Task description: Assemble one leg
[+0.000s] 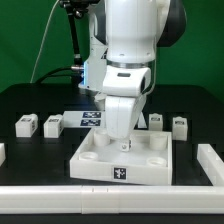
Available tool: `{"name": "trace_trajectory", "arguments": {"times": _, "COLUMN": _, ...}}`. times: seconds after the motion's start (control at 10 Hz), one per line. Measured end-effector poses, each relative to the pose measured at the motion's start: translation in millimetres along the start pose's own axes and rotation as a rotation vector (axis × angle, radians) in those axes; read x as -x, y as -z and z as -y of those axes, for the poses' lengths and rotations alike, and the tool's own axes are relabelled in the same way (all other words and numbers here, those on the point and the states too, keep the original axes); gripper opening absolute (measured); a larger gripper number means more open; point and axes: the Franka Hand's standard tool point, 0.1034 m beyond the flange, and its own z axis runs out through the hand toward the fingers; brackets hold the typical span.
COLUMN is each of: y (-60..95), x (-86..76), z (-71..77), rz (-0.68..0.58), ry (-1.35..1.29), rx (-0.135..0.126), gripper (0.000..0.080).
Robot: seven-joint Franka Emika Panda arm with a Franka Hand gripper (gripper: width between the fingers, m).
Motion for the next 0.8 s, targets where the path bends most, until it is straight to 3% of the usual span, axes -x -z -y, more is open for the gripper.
{"name": "trace_trajectory", "arguments": {"times": 0.2, "y": -1.2, "x": 0.9, "z": 0.6, "rz": 0.001, "ry": -0.001, "rx": -0.003, "gripper": 0.0414}}
{"name": "trace_trajectory", "arguments": {"times": 0.3, "y": -1.2, "x": 1.0, "z": 0.6, "rz": 0.001, "ry": -0.002, "rx": -0.003, "gripper": 0.0414}}
{"name": "trace_trajectory", "arguments": {"times": 0.5, "y": -1.5, "x": 1.1, "z": 0.8, "rz": 0.001, "ry": -0.001, "rx": -0.003, "gripper": 0.0066}}
{"name": "trace_trajectory", "arguments": {"times": 0.8, "y": -0.2, "x": 0.5, "z": -1.3, "rz": -0.002, "ry": -0.001, "rx": 0.006, "gripper": 0.0057}}
